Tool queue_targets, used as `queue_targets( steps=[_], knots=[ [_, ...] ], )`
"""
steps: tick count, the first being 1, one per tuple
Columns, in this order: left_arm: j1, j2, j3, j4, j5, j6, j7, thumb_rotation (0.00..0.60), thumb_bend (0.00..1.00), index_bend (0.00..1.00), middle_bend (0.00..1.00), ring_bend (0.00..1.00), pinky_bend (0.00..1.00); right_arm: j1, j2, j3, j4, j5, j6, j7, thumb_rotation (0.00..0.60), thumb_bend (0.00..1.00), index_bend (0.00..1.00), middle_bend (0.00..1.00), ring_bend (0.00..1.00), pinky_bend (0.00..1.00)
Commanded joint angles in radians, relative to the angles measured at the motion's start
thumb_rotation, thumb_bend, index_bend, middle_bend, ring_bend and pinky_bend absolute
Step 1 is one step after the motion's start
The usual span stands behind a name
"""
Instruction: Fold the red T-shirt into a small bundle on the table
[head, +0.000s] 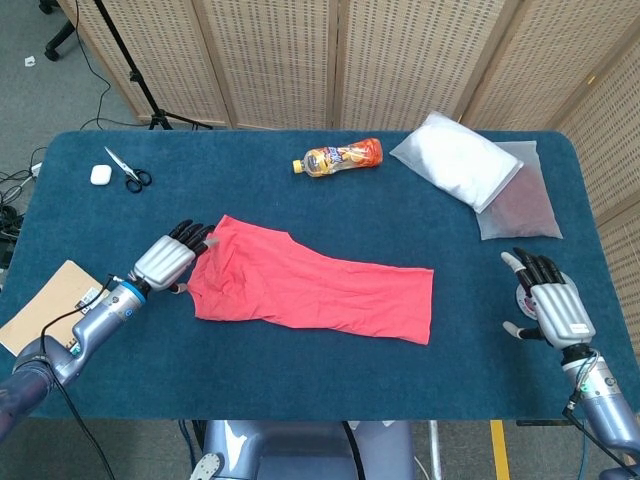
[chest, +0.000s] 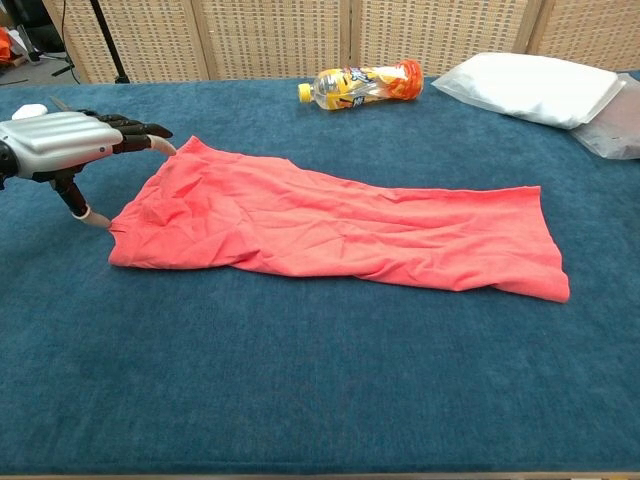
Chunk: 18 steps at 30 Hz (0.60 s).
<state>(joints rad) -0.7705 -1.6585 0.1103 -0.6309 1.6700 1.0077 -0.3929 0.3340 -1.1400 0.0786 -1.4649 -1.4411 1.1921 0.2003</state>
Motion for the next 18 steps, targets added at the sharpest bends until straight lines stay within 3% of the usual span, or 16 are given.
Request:
queue_targets(
  steps=[1, 8, 13, 18],
  knots=[
    [-0.005, -0.007, 0.006, 0.012, 0.006, -0.005, -0.005, 0.600, 0.00, 0.14, 0.00, 0.00, 0.00, 0.000, 0.000, 0.001, 0.001, 0.001, 0.000, -0.001, 0.600, 0.18, 0.00, 0.00, 0.00, 0.00],
    [-0.026, -0.014, 0.012, 0.012, 0.016, -0.025, 0.007, 0.600, 0.03, 0.21, 0.00, 0.00, 0.00, 0.000, -0.001, 0.001, 0.001, 0.001, -0.002, -0.003, 0.600, 0.18, 0.00, 0.00, 0.00, 0.00],
    [-0.033, -0.019, 0.005, -0.002, 0.008, -0.037, 0.023, 0.600, 0.19, 0.35, 0.00, 0.00, 0.00, 0.000, -0.001, 0.001, 0.001, 0.000, -0.003, -0.004, 0.600, 0.18, 0.00, 0.00, 0.00, 0.00],
    [-0.031, -0.020, 0.004, -0.007, 0.002, -0.041, 0.034, 0.600, 0.27, 0.43, 0.00, 0.00, 0.00, 0.000, 0.000, 0.001, 0.001, 0.000, -0.006, -0.003, 0.600, 0.18, 0.00, 0.00, 0.00, 0.00]
  ],
)
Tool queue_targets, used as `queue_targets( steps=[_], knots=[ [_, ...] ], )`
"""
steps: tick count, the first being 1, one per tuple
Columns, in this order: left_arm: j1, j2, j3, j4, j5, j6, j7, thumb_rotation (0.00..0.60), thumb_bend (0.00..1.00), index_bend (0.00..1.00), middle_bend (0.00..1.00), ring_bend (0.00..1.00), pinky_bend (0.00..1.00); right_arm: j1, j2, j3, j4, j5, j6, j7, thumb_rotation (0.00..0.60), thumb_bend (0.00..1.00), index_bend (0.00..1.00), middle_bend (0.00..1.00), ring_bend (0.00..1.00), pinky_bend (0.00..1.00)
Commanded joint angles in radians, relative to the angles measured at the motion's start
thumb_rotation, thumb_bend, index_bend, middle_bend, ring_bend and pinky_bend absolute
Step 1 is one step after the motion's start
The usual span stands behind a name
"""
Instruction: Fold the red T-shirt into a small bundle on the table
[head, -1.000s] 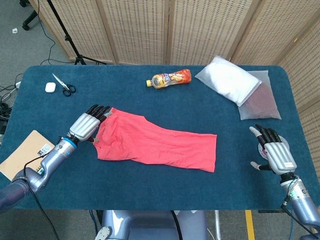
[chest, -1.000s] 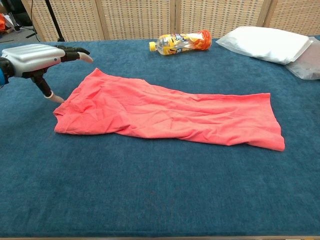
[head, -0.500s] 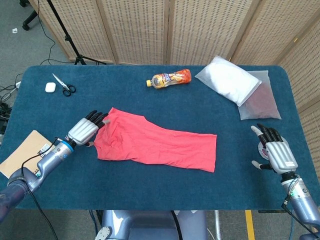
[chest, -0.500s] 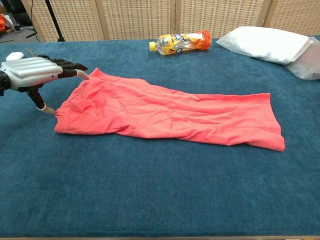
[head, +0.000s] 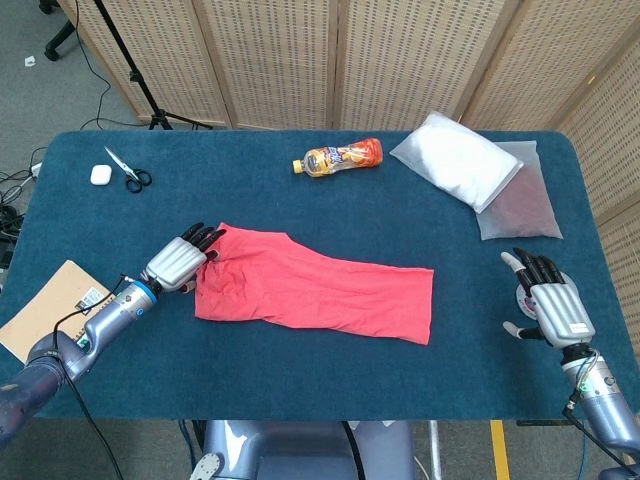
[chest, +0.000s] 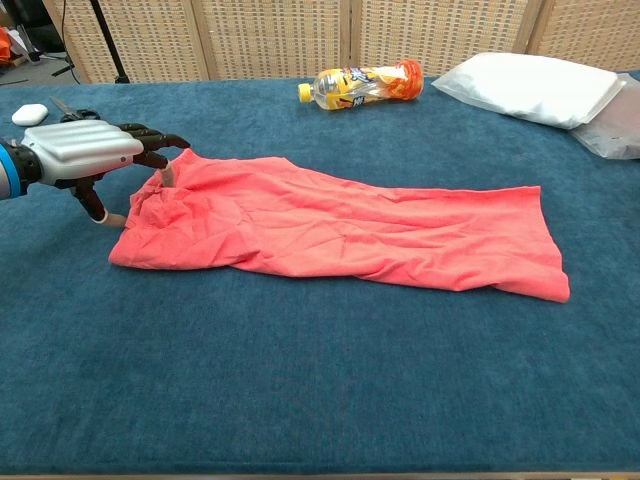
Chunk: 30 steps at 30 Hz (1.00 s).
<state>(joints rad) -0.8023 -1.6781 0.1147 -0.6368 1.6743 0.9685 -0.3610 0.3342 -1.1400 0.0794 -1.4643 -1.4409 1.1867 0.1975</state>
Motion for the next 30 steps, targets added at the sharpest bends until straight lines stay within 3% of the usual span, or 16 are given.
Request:
queue_targets(
  steps=[1, 9, 16, 30],
  knots=[
    [0.002, 0.000, -0.001, -0.001, -0.004, -0.002, 0.003, 0.600, 0.28, 0.44, 0.00, 0.00, 0.00, 0.000, 0.000, 0.000, 0.000, 0.000, -0.001, 0.001, 0.600, 0.18, 0.00, 0.00, 0.00, 0.00],
    [0.010, -0.009, -0.013, 0.016, -0.015, 0.017, 0.006, 0.600, 0.33, 0.52, 0.00, 0.00, 0.00, 0.001, 0.002, -0.002, -0.003, -0.004, -0.004, 0.005, 0.600, 0.18, 0.00, 0.00, 0.00, 0.00],
    [0.011, -0.028, -0.022, 0.030, -0.021, 0.029, 0.010, 0.600, 0.44, 0.59, 0.00, 0.00, 0.00, 0.000, 0.004, -0.003, -0.005, -0.006, -0.003, 0.004, 0.600, 0.18, 0.00, 0.00, 0.00, 0.00],
    [0.020, -0.031, -0.025, 0.042, -0.031, 0.028, 0.019, 0.600, 0.50, 0.68, 0.00, 0.00, 0.00, 0.000, 0.007, -0.003, -0.006, -0.008, -0.003, 0.008, 0.600, 0.18, 0.00, 0.00, 0.00, 0.00]
  ],
)
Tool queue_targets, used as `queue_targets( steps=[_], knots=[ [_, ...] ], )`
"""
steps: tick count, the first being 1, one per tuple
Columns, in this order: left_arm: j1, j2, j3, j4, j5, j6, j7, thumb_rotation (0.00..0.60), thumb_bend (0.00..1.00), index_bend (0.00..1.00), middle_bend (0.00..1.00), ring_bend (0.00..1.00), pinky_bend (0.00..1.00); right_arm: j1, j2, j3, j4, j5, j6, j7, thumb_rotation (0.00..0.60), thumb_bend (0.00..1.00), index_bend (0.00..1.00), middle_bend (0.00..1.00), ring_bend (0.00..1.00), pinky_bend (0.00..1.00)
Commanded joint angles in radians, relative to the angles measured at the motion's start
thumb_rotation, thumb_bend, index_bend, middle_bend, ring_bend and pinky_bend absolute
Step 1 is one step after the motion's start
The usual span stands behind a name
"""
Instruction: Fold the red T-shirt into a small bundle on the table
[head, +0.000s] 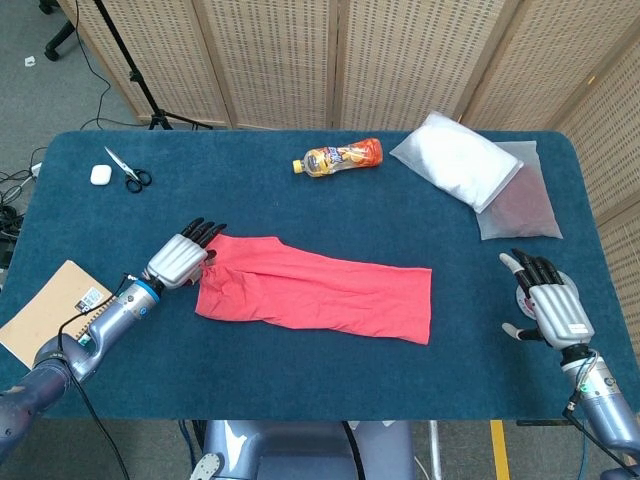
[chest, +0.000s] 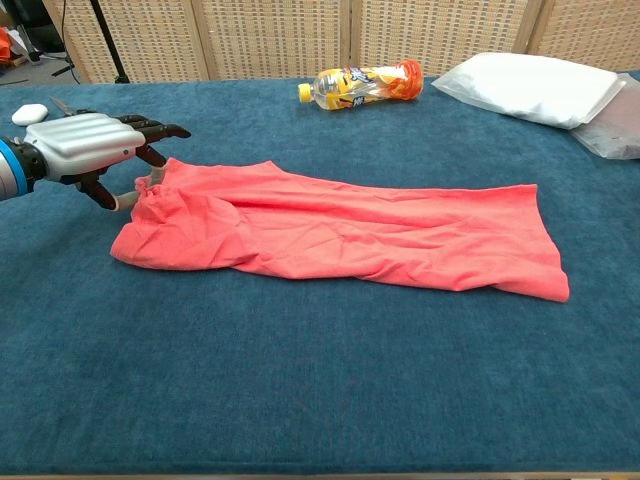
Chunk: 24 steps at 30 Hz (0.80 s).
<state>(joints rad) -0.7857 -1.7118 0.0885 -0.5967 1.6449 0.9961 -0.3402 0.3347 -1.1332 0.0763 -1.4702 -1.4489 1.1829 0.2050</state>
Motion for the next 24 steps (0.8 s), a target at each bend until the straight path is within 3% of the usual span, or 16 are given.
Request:
queue_targets(
  steps=[1, 13, 24],
  knots=[
    [0.007, 0.007, 0.001, 0.005, -0.004, 0.003, -0.003, 0.600, 0.50, 0.68, 0.00, 0.00, 0.00, 0.000, 0.001, 0.000, 0.000, 0.000, 0.001, 0.001, 0.600, 0.18, 0.00, 0.00, 0.00, 0.00],
    [0.081, 0.062, -0.017, 0.121, -0.072, -0.033, -0.076, 0.600, 0.51, 0.69, 0.00, 0.00, 0.00, -0.001, 0.000, -0.003, -0.005, -0.007, 0.003, -0.005, 0.600, 0.18, 0.00, 0.00, 0.00, 0.00],
    [0.096, 0.067, -0.091, 0.372, -0.183, -0.239, -0.144, 0.600, 0.52, 0.69, 0.00, 0.00, 0.00, 0.002, -0.004, -0.005, -0.009, -0.010, 0.001, -0.022, 0.600, 0.18, 0.00, 0.00, 0.00, 0.00]
  ],
)
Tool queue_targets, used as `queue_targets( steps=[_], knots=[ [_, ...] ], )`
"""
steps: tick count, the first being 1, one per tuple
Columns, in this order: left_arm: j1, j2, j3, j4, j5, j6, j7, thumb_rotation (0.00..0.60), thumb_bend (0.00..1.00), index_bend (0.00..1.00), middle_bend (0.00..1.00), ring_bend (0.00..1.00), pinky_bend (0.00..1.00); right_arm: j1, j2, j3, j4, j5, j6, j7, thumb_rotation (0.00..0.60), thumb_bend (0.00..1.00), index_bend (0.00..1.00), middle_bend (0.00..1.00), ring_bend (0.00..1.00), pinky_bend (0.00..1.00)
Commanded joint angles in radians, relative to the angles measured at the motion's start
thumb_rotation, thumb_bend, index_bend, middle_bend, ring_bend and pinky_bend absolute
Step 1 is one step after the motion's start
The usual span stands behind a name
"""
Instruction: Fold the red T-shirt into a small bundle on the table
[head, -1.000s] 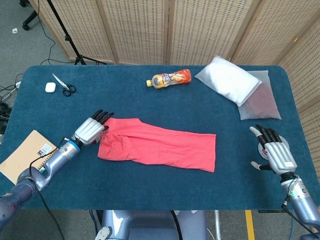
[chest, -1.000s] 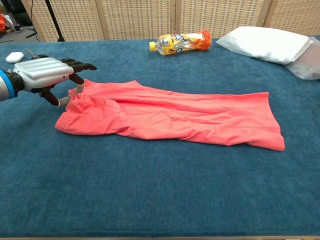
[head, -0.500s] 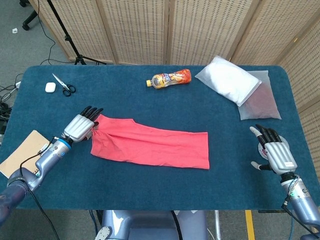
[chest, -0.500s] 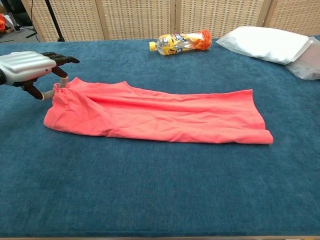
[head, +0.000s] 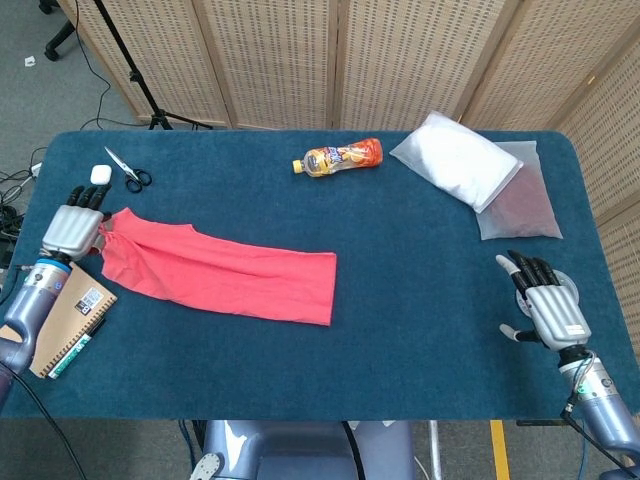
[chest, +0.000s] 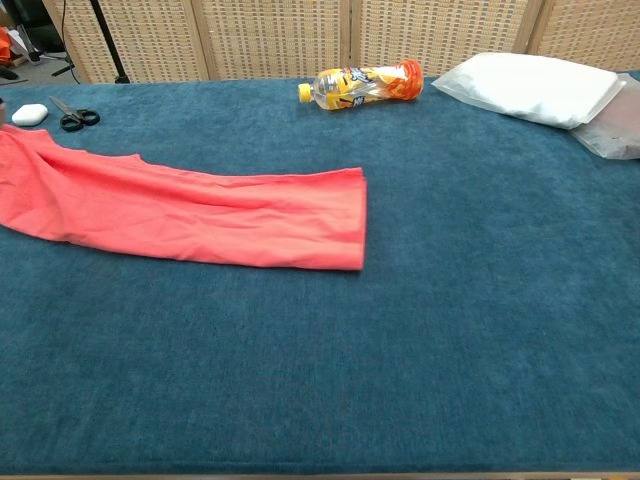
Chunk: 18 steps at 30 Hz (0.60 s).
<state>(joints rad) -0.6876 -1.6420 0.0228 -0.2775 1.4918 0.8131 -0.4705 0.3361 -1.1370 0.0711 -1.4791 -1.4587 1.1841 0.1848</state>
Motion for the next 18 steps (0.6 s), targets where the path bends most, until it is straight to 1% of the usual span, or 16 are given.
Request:
queue_targets(
  steps=[1, 6, 8, 10, 11, 13, 16, 18],
  knots=[
    [-0.004, -0.004, -0.029, 0.068, -0.034, -0.067, -0.012, 0.600, 0.52, 0.69, 0.00, 0.00, 0.00, 0.001, -0.001, 0.000, -0.001, 0.000, -0.001, -0.003, 0.600, 0.18, 0.00, 0.00, 0.00, 0.00],
    [-0.005, -0.011, -0.043, 0.112, -0.046, -0.107, 0.020, 0.600, 0.52, 0.69, 0.00, 0.00, 0.00, 0.001, 0.000, 0.000, -0.003, 0.001, -0.001, -0.006, 0.600, 0.18, 0.00, 0.00, 0.00, 0.00],
    [-0.007, -0.012, -0.052, 0.114, -0.054, -0.118, 0.019, 0.600, 0.52, 0.69, 0.00, 0.00, 0.00, 0.001, 0.001, 0.000, -0.004, 0.001, -0.001, -0.005, 0.600, 0.18, 0.00, 0.00, 0.00, 0.00],
    [-0.011, -0.010, -0.060, 0.106, -0.057, -0.108, 0.009, 0.600, 0.52, 0.69, 0.00, 0.00, 0.00, 0.000, 0.003, 0.001, -0.005, 0.001, 0.001, -0.002, 0.600, 0.18, 0.00, 0.00, 0.00, 0.00],
    [-0.013, -0.008, -0.061, 0.098, -0.054, -0.085, 0.002, 0.600, 0.52, 0.69, 0.00, 0.00, 0.00, 0.000, 0.004, 0.002, -0.006, 0.001, 0.002, -0.001, 0.600, 0.18, 0.00, 0.00, 0.00, 0.00],
    [-0.011, 0.002, -0.058, 0.066, -0.041, -0.006, -0.029, 0.600, 0.52, 0.70, 0.00, 0.00, 0.00, 0.000, 0.006, 0.002, -0.008, 0.001, 0.004, 0.002, 0.600, 0.18, 0.00, 0.00, 0.00, 0.00],
    [-0.006, 0.022, -0.049, 0.002, -0.006, 0.165, -0.079, 0.600, 0.53, 0.70, 0.00, 0.00, 0.00, -0.001, 0.009, 0.003, -0.010, -0.001, 0.006, 0.007, 0.600, 0.18, 0.00, 0.00, 0.00, 0.00],
    [-0.006, 0.039, -0.037, -0.056, 0.031, 0.309, -0.084, 0.600, 0.53, 0.70, 0.00, 0.00, 0.00, -0.002, 0.013, 0.003, -0.014, -0.003, 0.010, 0.011, 0.600, 0.18, 0.00, 0.00, 0.00, 0.00]
  ],
)
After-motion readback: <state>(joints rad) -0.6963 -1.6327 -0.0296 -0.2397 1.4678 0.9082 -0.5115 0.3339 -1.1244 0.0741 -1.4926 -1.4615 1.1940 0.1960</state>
